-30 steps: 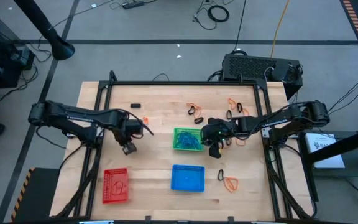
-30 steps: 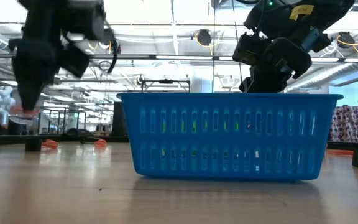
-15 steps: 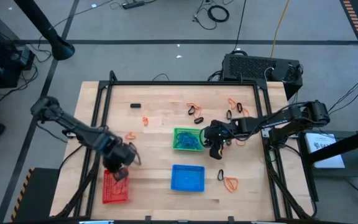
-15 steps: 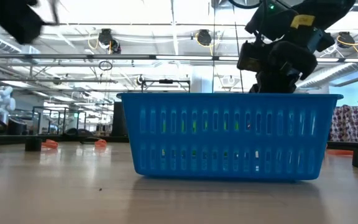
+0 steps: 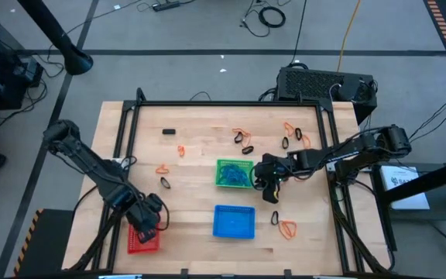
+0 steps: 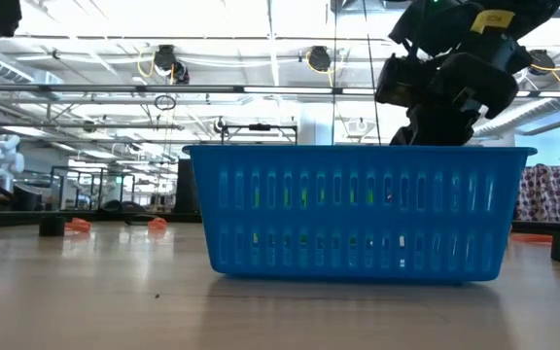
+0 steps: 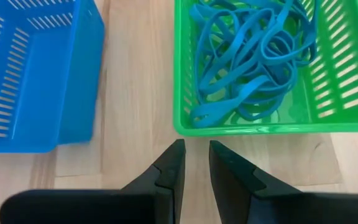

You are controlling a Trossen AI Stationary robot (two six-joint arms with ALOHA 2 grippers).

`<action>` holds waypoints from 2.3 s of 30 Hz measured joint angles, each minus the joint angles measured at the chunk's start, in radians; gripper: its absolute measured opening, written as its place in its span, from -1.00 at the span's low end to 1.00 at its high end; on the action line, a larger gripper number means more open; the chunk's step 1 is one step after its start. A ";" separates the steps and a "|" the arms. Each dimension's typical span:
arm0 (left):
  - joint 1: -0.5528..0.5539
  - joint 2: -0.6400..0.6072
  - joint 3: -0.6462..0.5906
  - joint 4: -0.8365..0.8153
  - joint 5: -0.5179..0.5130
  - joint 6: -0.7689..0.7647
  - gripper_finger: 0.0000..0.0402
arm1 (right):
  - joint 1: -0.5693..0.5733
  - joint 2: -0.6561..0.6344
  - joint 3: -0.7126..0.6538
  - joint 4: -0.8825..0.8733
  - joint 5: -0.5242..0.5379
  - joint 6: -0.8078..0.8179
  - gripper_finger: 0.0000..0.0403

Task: Sort rubber bands into baskets
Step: Put the orange rubberband into the red bin

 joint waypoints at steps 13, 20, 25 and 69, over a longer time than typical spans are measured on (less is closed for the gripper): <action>0.008 0.051 0.000 -0.052 0.024 -0.008 -0.47 | 0.000 0.000 0.000 0.000 0.000 -0.008 -0.67; 0.074 0.044 0.000 -0.040 0.013 0.067 -0.37 | -0.007 0.000 0.001 0.006 -0.002 -0.007 -0.67; 0.132 0.043 0.000 0.065 -0.151 0.257 -0.37 | -0.039 -0.038 0.079 -0.200 -0.002 -0.028 -0.67; 0.333 0.043 0.000 0.484 -0.626 1.043 -0.36 | 0.507 -0.160 -0.185 -0.201 -0.085 0.692 -0.67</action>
